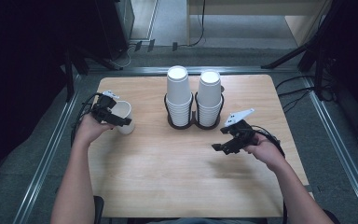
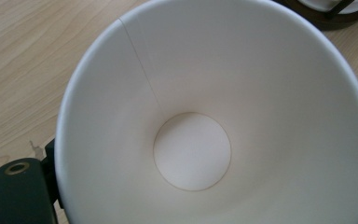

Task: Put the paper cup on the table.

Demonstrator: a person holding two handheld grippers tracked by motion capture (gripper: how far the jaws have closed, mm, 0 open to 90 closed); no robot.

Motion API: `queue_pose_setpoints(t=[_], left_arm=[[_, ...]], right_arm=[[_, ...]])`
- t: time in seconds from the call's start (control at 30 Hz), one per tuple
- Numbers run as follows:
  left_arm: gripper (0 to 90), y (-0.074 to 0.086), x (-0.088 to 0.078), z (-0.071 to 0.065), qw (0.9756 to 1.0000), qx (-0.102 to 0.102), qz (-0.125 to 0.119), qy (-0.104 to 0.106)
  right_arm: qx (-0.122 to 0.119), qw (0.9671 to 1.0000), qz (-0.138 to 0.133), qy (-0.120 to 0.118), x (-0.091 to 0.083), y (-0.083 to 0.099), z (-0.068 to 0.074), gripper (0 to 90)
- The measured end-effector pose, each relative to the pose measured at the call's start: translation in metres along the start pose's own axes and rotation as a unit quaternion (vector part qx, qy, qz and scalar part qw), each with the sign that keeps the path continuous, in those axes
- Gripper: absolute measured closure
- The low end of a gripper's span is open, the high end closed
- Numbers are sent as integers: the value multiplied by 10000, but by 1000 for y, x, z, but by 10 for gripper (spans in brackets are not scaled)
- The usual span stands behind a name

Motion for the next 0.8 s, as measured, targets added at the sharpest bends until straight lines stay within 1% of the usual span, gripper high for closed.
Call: queue_pose_setpoints(t=[0.13,0.33,0.37,0.43,0.5,0.57,0.6,0.63,0.77,0.8], left_arm=[[105,2,3,-1,10000,13,71,-5],[98,2,3,-2,9999,82,59,22],[97,2,4,-2,10000,65,59,44],[95,2,3,-4,9998,-31,56,179],[88,1,3,-5,9998,-59,56,204],[61,1,3,-6,9995,-101,38,291],[27,1,3,-6,9996,-89,46,251],[14,1,3,-6,9997,-79,57,240],[10,1,2,-6,9997,-59,3,226],[10,1,1,-6,9996,-69,-3,277]], right_arm=[[2,10000,-6,7,-1,0,-1,208],[-5,10000,-4,18,-1,0,-1,208],[-4,10000,-4,15,-1,0,-1,208],[-18,10000,5,16,-1,0,-1,208],[-17,10000,15,17,-1,1,-1,208],[-13,10000,26,18,-1,1,-1,208],[-25,10000,40,32,0,1,-1,208],[-32,10000,52,44,0,1,-1,208],[-76,9999,94,84,0,3,-2,208],[-84,9999,96,89,0,3,-2,208]])
Point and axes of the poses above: each handheld gripper's, and its own axes: x roughly forward along the jaws, y roughly out of its underside, z roughly to its left, the point moved 9 cm from there along x, roughly forward along the jaws, and after that the axes turned 7 degrees about -y, right-handed, at the moved point
